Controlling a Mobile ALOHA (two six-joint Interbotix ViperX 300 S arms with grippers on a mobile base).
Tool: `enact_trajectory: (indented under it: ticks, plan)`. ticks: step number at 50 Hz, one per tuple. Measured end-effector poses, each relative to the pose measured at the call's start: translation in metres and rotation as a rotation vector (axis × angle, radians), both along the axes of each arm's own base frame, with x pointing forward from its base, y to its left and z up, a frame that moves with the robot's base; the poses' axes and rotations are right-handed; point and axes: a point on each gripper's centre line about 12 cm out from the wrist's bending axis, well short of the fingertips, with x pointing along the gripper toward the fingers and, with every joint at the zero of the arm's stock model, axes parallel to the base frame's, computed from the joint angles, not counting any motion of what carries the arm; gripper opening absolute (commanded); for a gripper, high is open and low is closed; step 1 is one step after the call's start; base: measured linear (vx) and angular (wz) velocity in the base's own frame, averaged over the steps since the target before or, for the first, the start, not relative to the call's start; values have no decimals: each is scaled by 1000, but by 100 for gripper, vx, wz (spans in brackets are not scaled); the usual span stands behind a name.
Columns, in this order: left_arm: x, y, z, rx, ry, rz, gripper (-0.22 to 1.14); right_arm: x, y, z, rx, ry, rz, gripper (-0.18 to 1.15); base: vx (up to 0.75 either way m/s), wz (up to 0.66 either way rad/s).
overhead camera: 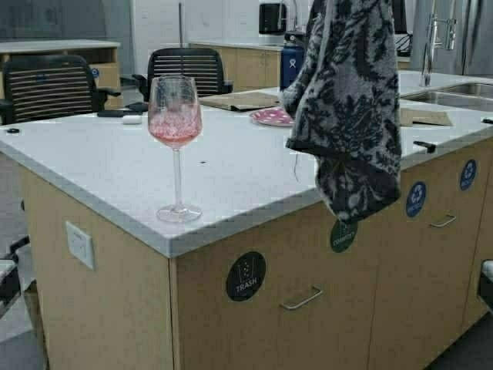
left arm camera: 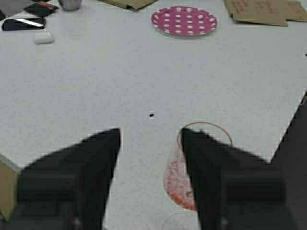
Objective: Get the cloth and wipe up the spill under the wine glass
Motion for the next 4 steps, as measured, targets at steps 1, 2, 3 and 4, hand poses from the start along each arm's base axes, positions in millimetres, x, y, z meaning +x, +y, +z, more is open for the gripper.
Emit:
enact_trajectory:
  ticks: [1, 2, 3, 4]
  plan:
    - [1, 0, 0, 2, 1, -1, 82, 0, 0, -1, -2, 1, 0, 5, 0, 0]
    - [2, 0, 0, 1, -2, 1, 82, 0, 1, -1, -2, 1, 3, 5, 0, 0]
    - [2, 0, 1, 1, -3, 3, 82, 0, 1, 0, -1, -2, 3, 5, 0, 0]
    - [3, 0, 3, -1, -9, 3, 82, 0, 1, 0, -1, -1, 3, 5, 0, 0]
